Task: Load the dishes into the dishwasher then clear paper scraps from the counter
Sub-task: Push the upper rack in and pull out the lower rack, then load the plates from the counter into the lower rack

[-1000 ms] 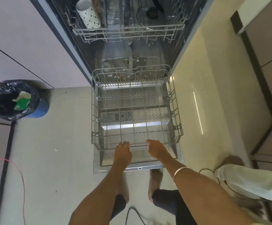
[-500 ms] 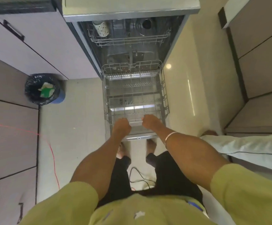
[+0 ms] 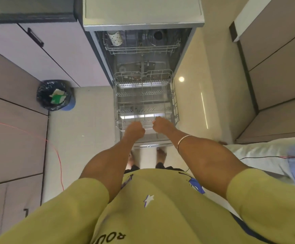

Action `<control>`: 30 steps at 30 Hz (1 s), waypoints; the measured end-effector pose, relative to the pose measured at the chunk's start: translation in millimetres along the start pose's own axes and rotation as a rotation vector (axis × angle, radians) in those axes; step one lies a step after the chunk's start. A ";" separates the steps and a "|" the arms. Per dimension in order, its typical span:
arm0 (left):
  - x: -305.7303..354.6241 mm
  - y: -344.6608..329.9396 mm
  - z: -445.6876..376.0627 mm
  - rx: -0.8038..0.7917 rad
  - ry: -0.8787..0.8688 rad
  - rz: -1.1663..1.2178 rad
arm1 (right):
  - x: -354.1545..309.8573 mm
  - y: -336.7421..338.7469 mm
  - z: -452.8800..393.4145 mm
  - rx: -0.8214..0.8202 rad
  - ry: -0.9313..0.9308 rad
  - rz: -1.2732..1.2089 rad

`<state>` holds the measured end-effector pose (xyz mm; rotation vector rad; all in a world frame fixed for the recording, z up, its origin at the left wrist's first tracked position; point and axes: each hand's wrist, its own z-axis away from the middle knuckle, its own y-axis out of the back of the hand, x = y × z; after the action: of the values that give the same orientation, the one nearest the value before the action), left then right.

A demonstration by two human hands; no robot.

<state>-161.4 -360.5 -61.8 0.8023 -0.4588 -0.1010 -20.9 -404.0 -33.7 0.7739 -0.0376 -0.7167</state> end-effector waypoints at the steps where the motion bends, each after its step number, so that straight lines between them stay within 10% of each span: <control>1: -1.1 0.0 1.1 -0.002 0.005 0.002 | 1.2 -1.3 -4.2 -0.008 0.010 0.021; 16: -14.5 26.2 3.7 0.165 0.142 0.041 | -35.9 18.5 -21.3 0.002 0.247 0.267; 30: -155.3 72.9 31.3 0.318 0.297 0.107 | -180.1 -6.4 -16.8 -0.035 0.417 0.412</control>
<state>-320.4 -290.6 -46.5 1.0833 -0.2364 0.1933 -157.7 -287.8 -10.2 0.8368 0.1881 -0.1579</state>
